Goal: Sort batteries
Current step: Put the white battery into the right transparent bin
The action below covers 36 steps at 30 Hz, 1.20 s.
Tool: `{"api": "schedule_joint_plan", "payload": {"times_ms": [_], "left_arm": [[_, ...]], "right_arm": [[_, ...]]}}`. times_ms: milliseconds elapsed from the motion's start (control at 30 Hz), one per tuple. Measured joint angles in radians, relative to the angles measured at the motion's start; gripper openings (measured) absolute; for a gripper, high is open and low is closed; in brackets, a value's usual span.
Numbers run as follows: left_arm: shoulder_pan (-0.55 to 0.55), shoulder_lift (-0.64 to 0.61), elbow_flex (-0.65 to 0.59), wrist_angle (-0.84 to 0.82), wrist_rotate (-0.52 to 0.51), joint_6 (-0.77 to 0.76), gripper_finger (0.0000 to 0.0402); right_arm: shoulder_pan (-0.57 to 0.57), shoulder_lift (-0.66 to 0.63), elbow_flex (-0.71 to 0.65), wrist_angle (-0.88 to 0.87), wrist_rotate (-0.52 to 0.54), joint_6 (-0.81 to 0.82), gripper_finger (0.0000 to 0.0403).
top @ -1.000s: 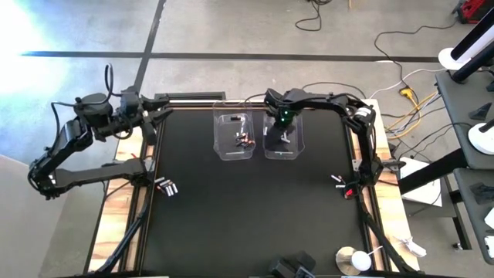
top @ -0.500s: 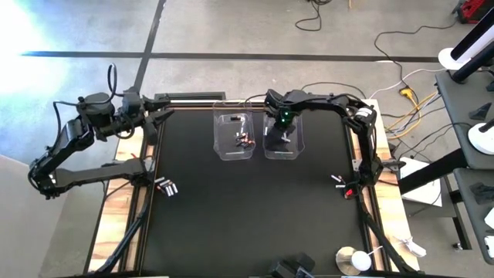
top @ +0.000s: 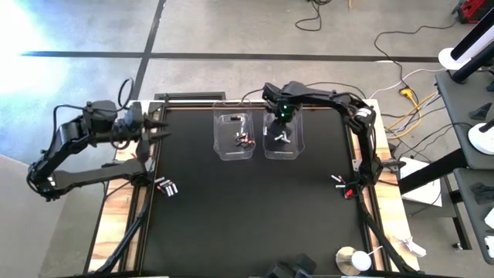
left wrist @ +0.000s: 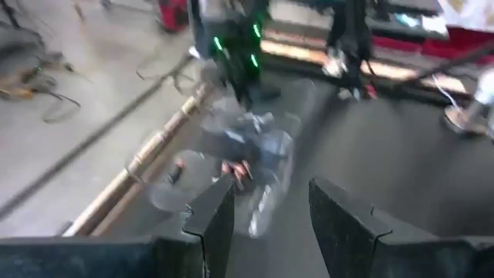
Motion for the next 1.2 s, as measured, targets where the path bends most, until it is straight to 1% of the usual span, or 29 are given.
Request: {"api": "schedule_joint_plan", "payload": {"times_ms": [67, 200, 333, 533, 667, 833, 900, 1000, 1133, 1200], "left_arm": [[0.0, -0.015, 0.0, -0.032, 0.016, -0.015, 0.0146], [0.0, -0.049, 0.0, -0.068, 0.018, -0.027, 0.0146], [0.001, -0.086, 0.0, -0.071, 0.018, -0.029, 0.0146], [0.001, -0.138, 0.0, -0.089, 0.018, -0.049, 0.0146], [0.001, -0.148, 0.0, -0.086, 0.018, -0.094, 0.0146], [0.001, -0.138, 0.0, -0.069, 0.018, -0.149, 0.0146], [0.001, -0.13, -0.001, -0.069, 0.018, -0.212, 0.0146], [0.001, -0.123, -0.002, -0.073, 0.027, -0.346, 0.0146], [0.001, -0.136, -0.018, -0.095, 0.153, -0.459, 0.0146], [0.0, -0.146, -0.033, -0.119, 0.176, -0.501, 0.0146]], "right_arm": [[0.022, -0.005, 0.071, -0.068, 0.01, -0.038, 0.0175], [0.099, -0.008, 0.224, -0.171, 0.076, -0.095, 0.0192], [0.197, -0.008, 0.354, -0.16, 0.089, -0.127, 0.02], [0.313, -0.007, 0.48, -0.113, 0.197, -0.108, 0.0201], [0.359, -0.007, 0.538, -0.101, 0.213, -0.064, 0.0203], [0.437, -0.007, 0.588, -0.023, 0.212, -0.029, 0.0204], [0.472, -0.007, 0.595, 0.017, 0.211, -0.029, 0.0205], [0.523, -0.007, 0.596, 0.049, 0.211, -0.029, 0.0205], [0.588, -0.007, 0.595, 0.055, 0.211, -0.013, 0.0203], [0.62, -0.007, 0.595, 0.056, 0.211, 0.029, 0.0205]]}}
